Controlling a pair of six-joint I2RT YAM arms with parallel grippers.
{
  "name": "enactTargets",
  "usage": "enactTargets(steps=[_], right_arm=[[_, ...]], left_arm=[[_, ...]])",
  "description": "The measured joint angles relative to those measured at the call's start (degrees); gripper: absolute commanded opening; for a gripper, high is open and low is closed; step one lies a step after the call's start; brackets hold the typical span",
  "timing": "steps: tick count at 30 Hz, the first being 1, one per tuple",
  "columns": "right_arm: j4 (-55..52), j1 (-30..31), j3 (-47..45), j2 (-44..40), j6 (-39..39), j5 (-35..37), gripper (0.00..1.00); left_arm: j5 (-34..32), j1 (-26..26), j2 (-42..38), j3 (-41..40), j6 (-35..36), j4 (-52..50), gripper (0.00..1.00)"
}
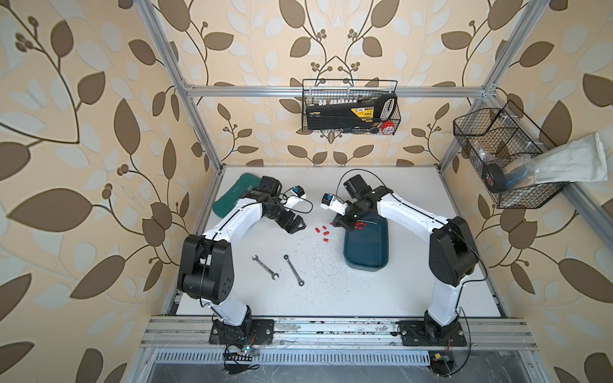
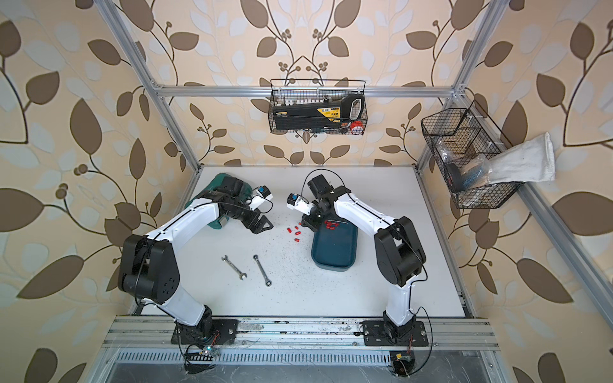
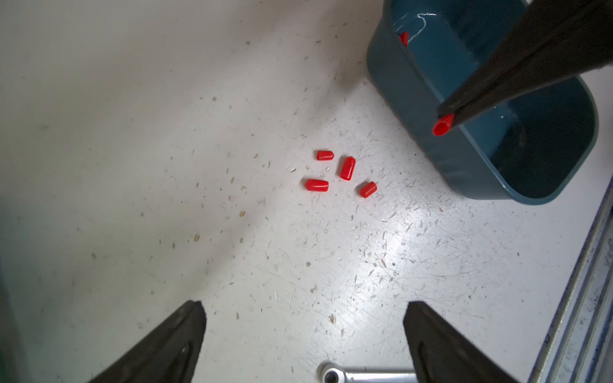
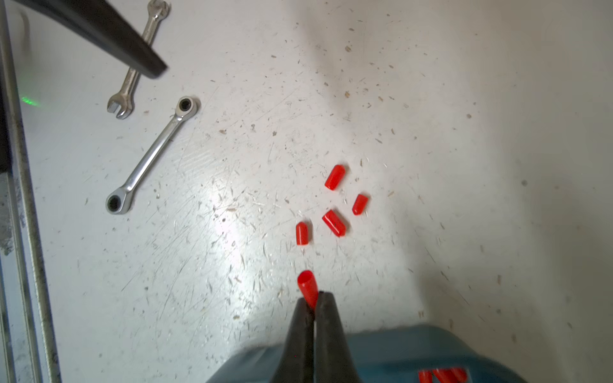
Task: Take the screw protection sleeves out of the storage box
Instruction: Place the screw protection sleeve at the center of the board, then pick up the screw protection sleeve from the storage box.
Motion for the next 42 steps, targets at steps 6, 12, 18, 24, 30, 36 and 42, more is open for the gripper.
enactTargets(steps=[6,12,18,24,30,36,42], right_arm=[[-0.4,1.6,6.1,10.3,3.1,2.1,0.04],[-1.2,2.5,10.9,15.8,4.7,2.6,0.17],[-2.1,2.4,11.9,16.2,4.7,3.3,0.33],[-4.4,2.1,11.7,14.8,3.5,3.2,0.42],[-4.6,-1.2,3.1,-0.3,0.3,0.4,0.47],[-3.1,-8.3,-9.3,-18.1,-6.6,0.3,0.48],[1.1,-13.1,-19.8,-21.2,-14.4,4.7,0.47]], left_arm=[[1.2,1.7,-3.2,-1.8,0.0,1.6,0.99],[1.5,1.7,-4.3,-2.5,0.1,2.1,0.99],[3.0,1.7,-4.4,-2.6,0.8,1.5,0.99],[6.1,1.7,-4.4,-2.5,1.3,0.5,0.98],[13.6,1.7,-4.4,-3.6,0.8,2.6,0.98],[19.2,-0.8,-3.7,-5.4,4.0,4.0,0.97],[24.7,-3.8,-1.3,-5.4,7.0,5.1,0.97]])
